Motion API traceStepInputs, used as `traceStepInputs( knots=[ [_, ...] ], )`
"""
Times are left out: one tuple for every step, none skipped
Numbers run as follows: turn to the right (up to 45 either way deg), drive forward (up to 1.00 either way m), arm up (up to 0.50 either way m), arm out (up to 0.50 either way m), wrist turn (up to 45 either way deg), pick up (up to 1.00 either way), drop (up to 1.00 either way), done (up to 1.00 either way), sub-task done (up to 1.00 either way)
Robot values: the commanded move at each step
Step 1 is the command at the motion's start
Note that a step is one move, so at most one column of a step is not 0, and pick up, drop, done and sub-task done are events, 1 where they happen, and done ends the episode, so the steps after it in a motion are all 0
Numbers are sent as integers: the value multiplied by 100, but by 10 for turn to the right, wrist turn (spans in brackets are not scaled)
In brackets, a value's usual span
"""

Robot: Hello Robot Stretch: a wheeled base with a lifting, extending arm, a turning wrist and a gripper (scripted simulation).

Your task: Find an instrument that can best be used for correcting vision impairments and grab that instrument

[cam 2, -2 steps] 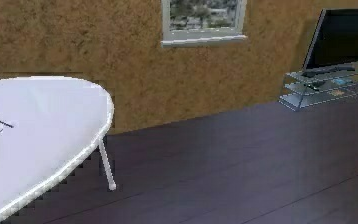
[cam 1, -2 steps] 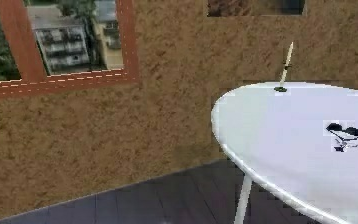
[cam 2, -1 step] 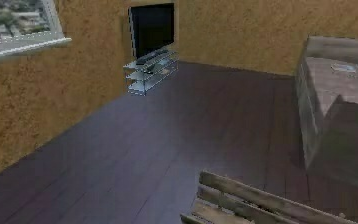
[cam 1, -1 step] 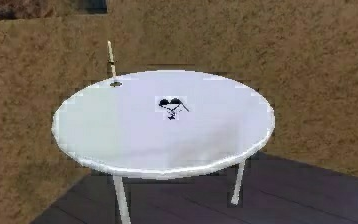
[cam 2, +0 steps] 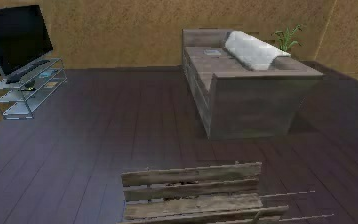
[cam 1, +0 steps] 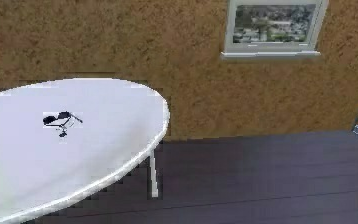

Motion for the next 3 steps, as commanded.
traceStepInputs(
  knots=[
    [0, 65, 0, 0, 0, 0, 0, 0, 0],
    [-450, 0, 0, 0, 0, 0, 0, 0, 0],
    [-450, 0, 0, 0, 0, 0, 0, 0, 0]
  ],
)
